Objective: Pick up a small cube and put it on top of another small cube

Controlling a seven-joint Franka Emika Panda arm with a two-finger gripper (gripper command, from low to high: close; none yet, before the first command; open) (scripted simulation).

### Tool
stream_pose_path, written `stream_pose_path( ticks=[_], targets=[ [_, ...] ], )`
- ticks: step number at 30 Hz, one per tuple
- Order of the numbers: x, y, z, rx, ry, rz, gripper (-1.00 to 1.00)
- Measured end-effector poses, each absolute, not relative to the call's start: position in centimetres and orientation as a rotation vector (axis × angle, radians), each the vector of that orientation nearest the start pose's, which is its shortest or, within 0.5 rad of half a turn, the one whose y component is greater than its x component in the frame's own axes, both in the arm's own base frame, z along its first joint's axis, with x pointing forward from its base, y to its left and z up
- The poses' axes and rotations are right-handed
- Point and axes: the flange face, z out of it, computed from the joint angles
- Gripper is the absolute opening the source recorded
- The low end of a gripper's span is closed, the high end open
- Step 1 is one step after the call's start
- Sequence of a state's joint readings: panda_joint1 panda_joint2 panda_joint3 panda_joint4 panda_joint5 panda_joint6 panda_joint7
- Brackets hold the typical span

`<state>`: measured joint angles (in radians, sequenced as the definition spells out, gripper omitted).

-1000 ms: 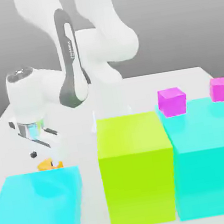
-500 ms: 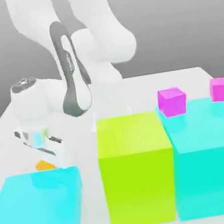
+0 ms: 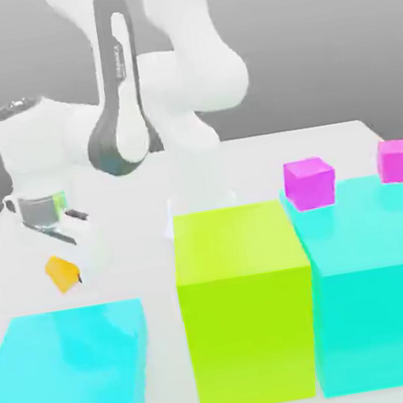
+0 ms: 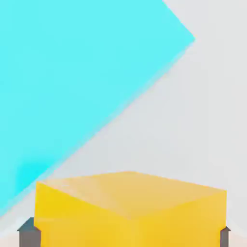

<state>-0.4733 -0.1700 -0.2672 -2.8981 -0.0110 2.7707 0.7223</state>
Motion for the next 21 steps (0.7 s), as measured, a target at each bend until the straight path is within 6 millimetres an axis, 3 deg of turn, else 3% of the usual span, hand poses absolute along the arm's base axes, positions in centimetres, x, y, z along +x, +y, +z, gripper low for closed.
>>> stream_pose_path(
  ticks=[3, 6, 11, 14, 18, 21],
  targets=[
    [30.7, -19.6, 26.9, -2.466, 1.826, -0.057, -1.00],
    [34.4, -14.7, 30.8, -2.604, 1.564, -0.051, -1.00],
    [37.3, -4.6, 37.5, -2.803, 1.076, -0.034, -1.00],
    [36.7, 2.1, 41.2, -2.910, 0.752, -0.019, -1.00],
    [33.5, 10.5, 45.7, -3.014, 0.307, -0.004, -1.00],
    [30.3, 14.6, 45.7, -3.111, 0.007, 0.004, -1.00]
  ],
)
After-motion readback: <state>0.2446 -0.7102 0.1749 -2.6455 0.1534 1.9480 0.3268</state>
